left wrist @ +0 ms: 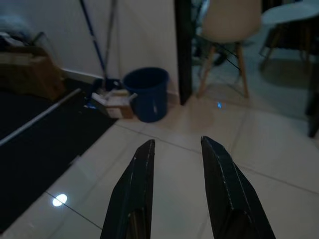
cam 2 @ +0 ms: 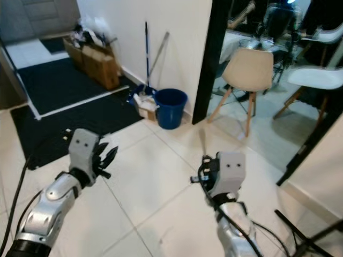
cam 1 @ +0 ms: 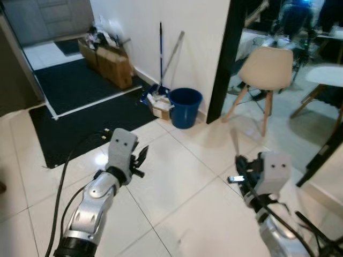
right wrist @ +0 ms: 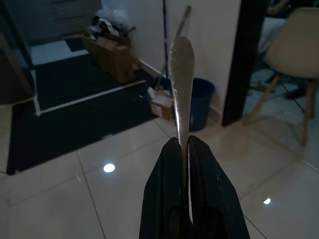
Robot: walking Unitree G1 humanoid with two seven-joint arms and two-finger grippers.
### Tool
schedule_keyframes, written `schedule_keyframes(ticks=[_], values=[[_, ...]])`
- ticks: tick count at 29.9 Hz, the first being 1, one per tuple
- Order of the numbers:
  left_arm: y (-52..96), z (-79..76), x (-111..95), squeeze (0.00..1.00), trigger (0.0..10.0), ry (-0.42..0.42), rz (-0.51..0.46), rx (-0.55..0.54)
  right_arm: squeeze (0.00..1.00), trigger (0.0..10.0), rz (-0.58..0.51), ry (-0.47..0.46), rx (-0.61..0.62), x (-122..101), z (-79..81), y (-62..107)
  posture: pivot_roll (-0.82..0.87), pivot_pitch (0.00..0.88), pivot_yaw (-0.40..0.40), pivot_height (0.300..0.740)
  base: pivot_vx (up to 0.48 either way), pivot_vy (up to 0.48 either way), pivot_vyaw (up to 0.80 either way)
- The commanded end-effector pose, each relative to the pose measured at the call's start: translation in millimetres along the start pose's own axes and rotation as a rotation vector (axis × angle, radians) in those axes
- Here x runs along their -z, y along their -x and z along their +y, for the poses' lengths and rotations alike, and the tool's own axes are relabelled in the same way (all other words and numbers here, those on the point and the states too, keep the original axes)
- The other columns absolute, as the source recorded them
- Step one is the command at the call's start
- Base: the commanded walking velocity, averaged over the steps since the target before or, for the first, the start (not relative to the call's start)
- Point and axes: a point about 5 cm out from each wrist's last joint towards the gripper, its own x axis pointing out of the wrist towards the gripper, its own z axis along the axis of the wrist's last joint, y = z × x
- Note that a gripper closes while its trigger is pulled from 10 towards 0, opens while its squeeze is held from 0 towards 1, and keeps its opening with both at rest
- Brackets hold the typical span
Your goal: Setting the table
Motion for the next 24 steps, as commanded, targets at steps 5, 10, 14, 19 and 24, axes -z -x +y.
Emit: schedule_keyframes(ticks=[5,10,14,19,24], values=[[3.0,3.0,5.5,0.0,10.0,0.008,0.028,-0.019,0.0,10.0,0.008,-0.017,-0.013,2.5,4.0,2.4,-0.07,0.129,0.086,0.74,0.48,0.0,0.0],[5.5,4.2,7.2,0.0,10.0,0.006,0.035,-0.023,0.0,10.0,0.008,-0.014,-0.019,2.1,6.3,3.5,-0.09,0.137,0.103,0.74,0.48,0.0,0.0],[5.9,4.9,8.1,0.0,10.0,0.004,0.041,-0.023,0.0,10.0,0.012,-0.013,-0.018,3.1,5.8,4.3,-0.09,0.137,0.109,0.74,0.48,0.0,0.0],[5.3,5.8,7.5,0.0,10.0,0.001,0.044,-0.022,0.0,10.0,0.013,-0.015,-0.016,3.6,6.9,4.6,-0.09,0.138,0.114,0.74,0.48,0.0,0.0],[5.3,6.4,7.4,0.0,10.0,-0.004,0.046,-0.018,0.0,10.0,0.014,-0.019,-0.012,4.3,8.0,4.8,-0.09,0.139,0.122,0.74,0.48,0.0,0.0]])
